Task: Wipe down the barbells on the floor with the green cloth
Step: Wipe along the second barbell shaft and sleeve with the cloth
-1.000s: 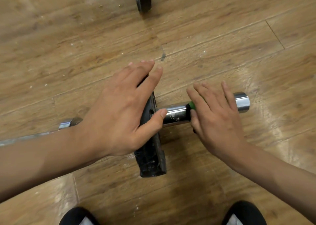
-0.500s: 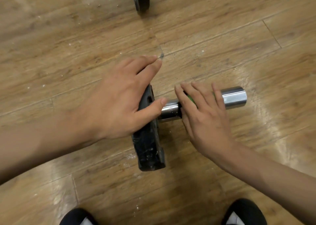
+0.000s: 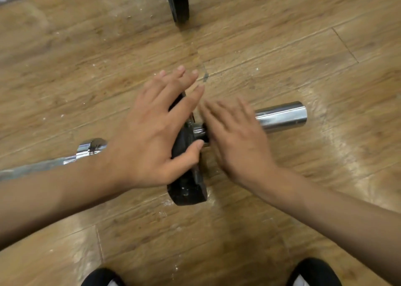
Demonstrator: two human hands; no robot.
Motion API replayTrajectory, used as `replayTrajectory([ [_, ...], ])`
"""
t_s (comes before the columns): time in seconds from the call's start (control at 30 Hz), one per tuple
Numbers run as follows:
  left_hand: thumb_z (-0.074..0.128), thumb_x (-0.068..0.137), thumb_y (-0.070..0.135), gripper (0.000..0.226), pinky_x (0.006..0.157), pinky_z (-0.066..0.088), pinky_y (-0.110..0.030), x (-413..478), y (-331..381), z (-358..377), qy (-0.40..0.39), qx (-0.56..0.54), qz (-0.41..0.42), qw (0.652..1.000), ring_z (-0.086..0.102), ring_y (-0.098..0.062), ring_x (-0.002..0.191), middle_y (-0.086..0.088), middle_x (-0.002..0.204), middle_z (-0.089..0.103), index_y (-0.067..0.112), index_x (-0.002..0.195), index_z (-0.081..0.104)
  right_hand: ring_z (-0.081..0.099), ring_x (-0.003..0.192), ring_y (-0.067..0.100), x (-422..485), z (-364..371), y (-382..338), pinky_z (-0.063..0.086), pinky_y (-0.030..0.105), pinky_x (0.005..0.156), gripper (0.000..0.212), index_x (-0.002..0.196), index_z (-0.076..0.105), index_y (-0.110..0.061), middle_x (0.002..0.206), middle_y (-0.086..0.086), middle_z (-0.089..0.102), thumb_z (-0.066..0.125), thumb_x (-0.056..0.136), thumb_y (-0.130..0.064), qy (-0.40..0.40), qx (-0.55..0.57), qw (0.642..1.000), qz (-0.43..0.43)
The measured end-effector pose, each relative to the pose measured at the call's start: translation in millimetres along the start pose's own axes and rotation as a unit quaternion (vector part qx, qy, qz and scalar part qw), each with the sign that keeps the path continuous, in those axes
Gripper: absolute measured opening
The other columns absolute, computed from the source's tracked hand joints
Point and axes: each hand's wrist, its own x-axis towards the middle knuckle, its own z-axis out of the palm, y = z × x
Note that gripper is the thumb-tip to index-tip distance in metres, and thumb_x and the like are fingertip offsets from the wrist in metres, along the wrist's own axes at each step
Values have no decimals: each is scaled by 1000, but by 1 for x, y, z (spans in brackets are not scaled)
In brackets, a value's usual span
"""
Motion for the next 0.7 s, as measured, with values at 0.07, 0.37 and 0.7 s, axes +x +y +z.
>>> replayTrajectory([
  [0.07,50,93,46,80,124,24,-61,7,-9,-2,0,-12,-8,1000,32,-43,153,-28,159,39,-8,151,44,54,137,35,4,3,-2,25,54,124,52,151,49,-6,148,15,57,47,103,-25,-9,-7,999,-49],
  [0.37,45,93,52,82,126,21,-42,30,-20,-10,-23,-35,-67,997,33,-37,152,-21,161,40,0,156,42,52,138,35,11,3,17,21,54,125,47,149,54,-9,147,13,58,46,105,-23,29,-14,998,46],
  [0.7,44,90,56,80,117,28,-40,37,-16,-10,-24,-37,-98,994,40,-37,143,-21,156,46,1,148,52,59,126,30,11,-17,77,26,54,123,39,135,65,-9,130,9,69,48,101,-20,41,-36,990,126],
])
